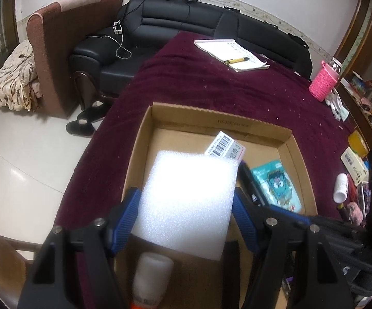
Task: Organize objects
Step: 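Lower the foam block and marker into the cardboard tray with both grippers and release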
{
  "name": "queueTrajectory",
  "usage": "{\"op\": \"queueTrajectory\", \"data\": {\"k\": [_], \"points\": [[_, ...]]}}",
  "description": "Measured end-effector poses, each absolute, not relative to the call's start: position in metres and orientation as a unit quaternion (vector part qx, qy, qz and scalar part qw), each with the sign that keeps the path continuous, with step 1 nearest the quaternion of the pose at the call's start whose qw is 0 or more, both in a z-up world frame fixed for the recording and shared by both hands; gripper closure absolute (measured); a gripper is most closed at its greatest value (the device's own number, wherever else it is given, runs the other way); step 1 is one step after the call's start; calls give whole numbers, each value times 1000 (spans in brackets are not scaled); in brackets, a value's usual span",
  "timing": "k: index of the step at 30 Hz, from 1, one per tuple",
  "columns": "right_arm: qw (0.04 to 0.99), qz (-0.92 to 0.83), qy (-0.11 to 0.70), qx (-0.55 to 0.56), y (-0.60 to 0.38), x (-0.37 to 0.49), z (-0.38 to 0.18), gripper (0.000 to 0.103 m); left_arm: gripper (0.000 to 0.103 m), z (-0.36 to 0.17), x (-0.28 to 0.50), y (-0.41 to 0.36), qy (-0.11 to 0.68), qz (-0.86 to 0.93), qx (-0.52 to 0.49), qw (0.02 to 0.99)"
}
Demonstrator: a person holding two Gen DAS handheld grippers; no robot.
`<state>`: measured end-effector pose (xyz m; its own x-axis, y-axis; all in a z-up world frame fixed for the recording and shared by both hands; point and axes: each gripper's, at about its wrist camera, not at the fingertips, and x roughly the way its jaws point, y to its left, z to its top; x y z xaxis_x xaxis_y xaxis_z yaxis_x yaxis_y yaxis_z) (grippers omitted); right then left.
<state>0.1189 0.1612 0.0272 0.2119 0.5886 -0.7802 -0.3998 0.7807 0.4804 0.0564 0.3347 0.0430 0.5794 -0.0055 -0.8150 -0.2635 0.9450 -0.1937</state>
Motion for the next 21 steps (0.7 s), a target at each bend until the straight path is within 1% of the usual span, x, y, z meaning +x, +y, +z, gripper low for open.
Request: {"op": "queueTrajectory", "data": {"k": [7, 9, 12, 21], "points": [[765, 341, 540, 84, 159, 119, 29, 83, 30, 44, 57, 341, 447, 73, -173, 875], [766, 345, 535, 85, 157, 118, 31, 75, 30, 45, 56, 342, 447, 70, -179, 873], [767, 351, 530, 87, 152, 115, 35, 69, 30, 45, 54, 343, 449, 68, -184, 872], [754, 362, 534, 126, 124, 109, 41, 67, 30, 53, 42, 337, 439, 67, -197, 874]]}}
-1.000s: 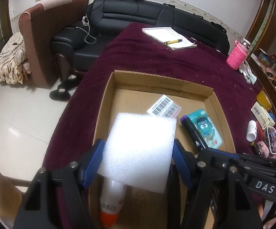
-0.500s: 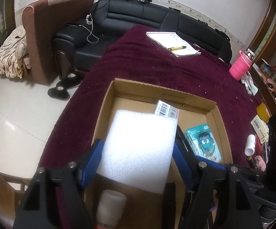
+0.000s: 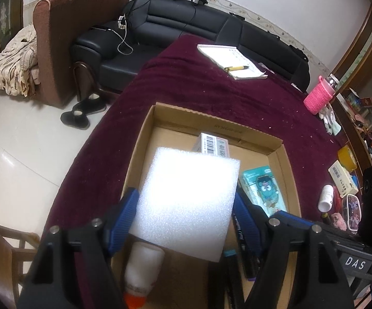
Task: Organize objects
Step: 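Lower the foam block and marker into the cardboard tray with both grippers and release, then grasp a black marker with the left gripper while the right gripper grasps a gold-banded black marker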
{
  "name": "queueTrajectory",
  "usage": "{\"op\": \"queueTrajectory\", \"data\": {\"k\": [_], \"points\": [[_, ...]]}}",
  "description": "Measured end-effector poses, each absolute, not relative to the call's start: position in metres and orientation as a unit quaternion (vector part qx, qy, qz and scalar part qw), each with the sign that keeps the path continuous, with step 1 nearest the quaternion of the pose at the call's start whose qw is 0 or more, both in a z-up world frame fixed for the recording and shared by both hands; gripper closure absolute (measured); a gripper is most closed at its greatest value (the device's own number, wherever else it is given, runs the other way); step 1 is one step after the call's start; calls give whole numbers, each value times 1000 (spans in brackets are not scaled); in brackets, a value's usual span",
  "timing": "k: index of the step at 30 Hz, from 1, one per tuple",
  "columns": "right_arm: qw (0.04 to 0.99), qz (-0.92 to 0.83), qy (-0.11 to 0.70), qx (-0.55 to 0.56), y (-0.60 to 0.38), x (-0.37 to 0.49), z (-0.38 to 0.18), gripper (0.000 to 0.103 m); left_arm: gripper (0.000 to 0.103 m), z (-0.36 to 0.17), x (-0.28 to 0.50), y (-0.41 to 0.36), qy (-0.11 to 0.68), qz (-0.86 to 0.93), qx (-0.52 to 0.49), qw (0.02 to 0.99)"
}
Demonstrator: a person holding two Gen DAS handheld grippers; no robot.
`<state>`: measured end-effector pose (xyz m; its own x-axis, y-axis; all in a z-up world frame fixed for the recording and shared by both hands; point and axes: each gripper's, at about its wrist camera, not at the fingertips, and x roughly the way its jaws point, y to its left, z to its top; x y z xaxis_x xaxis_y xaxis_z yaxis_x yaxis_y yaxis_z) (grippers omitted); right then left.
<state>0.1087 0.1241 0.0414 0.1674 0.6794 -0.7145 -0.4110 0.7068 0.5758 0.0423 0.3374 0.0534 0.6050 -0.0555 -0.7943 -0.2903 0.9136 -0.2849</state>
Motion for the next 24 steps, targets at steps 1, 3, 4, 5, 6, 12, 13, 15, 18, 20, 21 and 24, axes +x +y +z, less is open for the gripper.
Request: {"op": "queueTrajectory", "data": {"k": [1, 3, 4, 5, 6, 12, 13, 15, 18, 20, 21, 24], "points": [[751, 362, 536, 130, 119, 108, 42, 66, 29, 55, 41, 337, 437, 66, -198, 875], [748, 364, 538, 140, 111, 107, 42, 66, 29, 58, 39, 333, 436, 63, -198, 876], [746, 365, 538, 143, 106, 107, 42, 65, 29, 59, 39, 331, 436, 62, -195, 876], [746, 365, 538, 145, 102, 106, 42, 64, 29, 59, 39, 330, 437, 64, -192, 876], [744, 367, 539, 148, 97, 105, 42, 63, 29, 59, 40, 329, 439, 68, -189, 876], [739, 377, 533, 164, 68, 98, 47, 54, 23, 58, 40, 327, 447, 71, -197, 869], [739, 379, 532, 164, 64, 96, 48, 54, 23, 58, 40, 327, 448, 69, -202, 868], [739, 385, 528, 164, 53, 91, 50, 54, 20, 59, 38, 325, 449, 69, -207, 867], [740, 392, 523, 159, 32, 82, 53, 54, 20, 62, 32, 319, 447, 70, -213, 866], [746, 395, 516, 149, 18, 78, 55, 54, 20, 69, 22, 305, 436, 50, -212, 873], [751, 392, 511, 143, 6, 76, 56, 54, 20, 72, 19, 298, 433, 43, -209, 876], [776, 372, 492, 135, -41, 71, 61, 54, 18, 79, 7, 267, 424, 13, -204, 882]]}}
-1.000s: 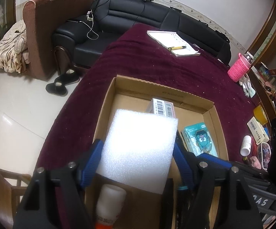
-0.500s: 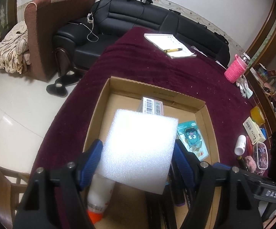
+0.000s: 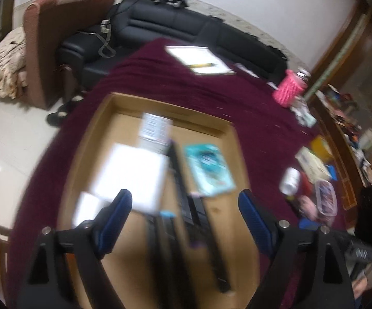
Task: Organize objects
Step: 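Grasp a black marker with the left gripper while the right gripper grasps a gold-banded black marker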
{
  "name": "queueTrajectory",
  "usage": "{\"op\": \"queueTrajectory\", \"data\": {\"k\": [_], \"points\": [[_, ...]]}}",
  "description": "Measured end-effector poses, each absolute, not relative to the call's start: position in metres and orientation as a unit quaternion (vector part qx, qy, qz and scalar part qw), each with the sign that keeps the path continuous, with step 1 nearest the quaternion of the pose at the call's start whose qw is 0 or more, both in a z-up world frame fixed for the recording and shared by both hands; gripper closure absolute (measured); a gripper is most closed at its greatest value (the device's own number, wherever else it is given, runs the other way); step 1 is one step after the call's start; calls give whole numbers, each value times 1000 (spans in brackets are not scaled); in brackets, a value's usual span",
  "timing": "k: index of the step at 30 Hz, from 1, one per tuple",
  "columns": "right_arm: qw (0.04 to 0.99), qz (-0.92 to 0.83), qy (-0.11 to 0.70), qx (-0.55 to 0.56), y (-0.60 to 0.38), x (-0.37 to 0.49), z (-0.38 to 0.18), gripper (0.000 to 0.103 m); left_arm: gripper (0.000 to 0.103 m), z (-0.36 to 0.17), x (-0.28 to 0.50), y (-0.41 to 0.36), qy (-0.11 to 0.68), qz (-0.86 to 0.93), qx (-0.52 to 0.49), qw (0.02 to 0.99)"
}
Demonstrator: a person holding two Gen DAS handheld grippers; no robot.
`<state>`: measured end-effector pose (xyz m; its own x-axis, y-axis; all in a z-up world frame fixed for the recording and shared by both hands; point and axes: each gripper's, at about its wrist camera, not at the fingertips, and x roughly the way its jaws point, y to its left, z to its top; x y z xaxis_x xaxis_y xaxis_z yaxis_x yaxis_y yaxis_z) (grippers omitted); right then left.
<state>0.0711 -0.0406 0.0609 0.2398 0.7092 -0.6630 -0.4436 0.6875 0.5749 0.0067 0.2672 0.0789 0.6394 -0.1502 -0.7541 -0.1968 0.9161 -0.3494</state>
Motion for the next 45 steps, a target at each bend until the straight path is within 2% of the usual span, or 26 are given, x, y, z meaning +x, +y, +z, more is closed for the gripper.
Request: {"op": "queueTrajectory", "data": {"k": [5, 11, 16, 19, 20, 24, 27, 39, 40, 41, 42, 44, 45], "points": [[811, 322, 471, 129, -101, 74, 63, 47, 18, 81, -2, 203, 423, -52, -201, 882], [816, 284, 487, 128, -124, 83, 42, 47, 18, 70, 6, 126, 447, -113, -176, 869], [814, 282, 494, 122, -126, 92, 27, 47, 18, 58, 8, 100, 466, -127, -165, 860], [812, 296, 489, 117, -121, 93, 28, 41, 18, 51, 7, 95, 476, -126, -162, 855], [807, 311, 488, 121, -120, 89, 29, 33, 18, 49, 7, 95, 478, -125, -163, 854], [737, 411, 485, 231, -130, 93, 28, 31, 18, 41, 8, 89, 487, -129, -161, 848], [789, 354, 472, 173, -136, 92, 34, 31, 18, 34, 7, 83, 497, -135, -156, 843], [808, 307, 501, 38, -154, 57, 29, 31, 18, 33, 8, 71, 493, -135, -124, 851], [809, 306, 501, 24, -155, 50, 23, 33, 18, 33, 8, 71, 493, -138, -126, 850], [820, 302, 487, -4, -150, 43, 23, 44, 18, 33, 8, 71, 493, -139, -127, 850], [827, 293, 479, -26, -149, 36, 22, 75, 18, 33, 8, 71, 493, -139, -125, 850], [829, 295, 472, -46, -142, 26, 21, 83, 18, 33, 8, 71, 493, -136, -122, 850], [831, 298, 467, -58, -138, 24, 22, 83, 18, 33, 8, 71, 494, -135, -123, 850]]}}
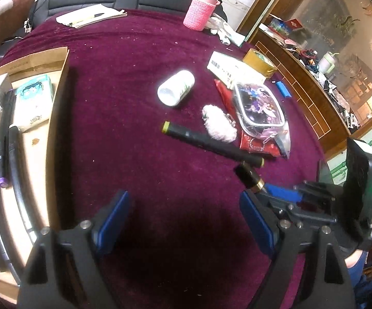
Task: Organize objects
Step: 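Grasp a black marker with the left gripper while the right gripper grasps a gold-banded black marker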
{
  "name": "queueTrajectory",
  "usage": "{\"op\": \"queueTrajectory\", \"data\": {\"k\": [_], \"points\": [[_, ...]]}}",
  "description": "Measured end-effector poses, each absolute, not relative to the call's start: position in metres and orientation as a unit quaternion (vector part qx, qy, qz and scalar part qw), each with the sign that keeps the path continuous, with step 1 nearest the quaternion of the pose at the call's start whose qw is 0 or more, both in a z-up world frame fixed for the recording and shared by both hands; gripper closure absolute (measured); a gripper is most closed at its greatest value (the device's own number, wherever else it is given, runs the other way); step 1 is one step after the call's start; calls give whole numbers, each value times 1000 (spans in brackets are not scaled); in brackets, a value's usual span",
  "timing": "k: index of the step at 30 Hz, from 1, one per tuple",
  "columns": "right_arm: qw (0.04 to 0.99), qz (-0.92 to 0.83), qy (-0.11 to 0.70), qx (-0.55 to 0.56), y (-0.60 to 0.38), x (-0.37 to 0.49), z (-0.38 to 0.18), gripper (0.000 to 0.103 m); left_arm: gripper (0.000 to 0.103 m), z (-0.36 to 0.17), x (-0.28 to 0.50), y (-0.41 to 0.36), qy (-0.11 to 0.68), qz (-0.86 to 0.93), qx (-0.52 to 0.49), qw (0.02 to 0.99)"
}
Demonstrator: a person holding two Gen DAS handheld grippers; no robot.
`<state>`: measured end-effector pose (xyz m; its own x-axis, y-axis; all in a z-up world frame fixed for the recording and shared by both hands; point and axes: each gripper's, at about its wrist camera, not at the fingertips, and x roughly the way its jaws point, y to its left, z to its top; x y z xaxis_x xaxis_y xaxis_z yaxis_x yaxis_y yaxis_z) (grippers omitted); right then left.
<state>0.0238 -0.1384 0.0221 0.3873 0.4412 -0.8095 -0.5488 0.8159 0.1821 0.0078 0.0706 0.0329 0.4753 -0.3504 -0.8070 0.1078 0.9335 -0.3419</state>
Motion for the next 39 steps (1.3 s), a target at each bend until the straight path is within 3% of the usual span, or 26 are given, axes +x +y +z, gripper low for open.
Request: {"op": "queueTrajectory", "data": {"k": [3, 8, 11, 17, 22, 25, 26, 29, 33, 37, 38, 39], "points": [[824, 319, 464, -57, -131, 20, 24, 83, 18, 33, 7, 71, 495, -132, -121, 850], [813, 370, 449, 33, -154, 26, 33, 83, 18, 35, 14, 65, 491, -132, -110, 854], [818, 365, 435, 92, -175, 36, 32, 83, 18, 43, 25, 47, 470, -156, -43, 867], [822, 352, 414, 170, -208, 51, 25, 83, 18, 35, 48, -3, 436, -184, 188, 861], [815, 349, 417, 201, -220, 50, 21, 83, 18, 13, 62, -22, 438, -217, 272, 829], [812, 353, 416, 207, -223, 51, 22, 83, 21, 10, 72, -23, 442, -242, 265, 822], [812, 354, 416, 207, -223, 52, 22, 83, 26, 10, 75, -23, 450, -243, 253, 821], [811, 355, 416, 208, -223, 50, 23, 83, 59, 13, 68, -28, 474, -246, 229, 814], [806, 358, 423, 208, -220, 57, 20, 83, 77, 15, 39, -34, 497, -239, 216, 806], [805, 361, 423, 204, -216, 58, 21, 83, 76, 15, 22, -36, 509, -240, 189, 805], [805, 362, 424, 202, -215, 58, 21, 83, 70, 14, 22, -39, 508, -231, 189, 808], [806, 361, 425, 200, -214, 59, 21, 83, 55, 14, 24, -41, 505, -226, 189, 811]]}}
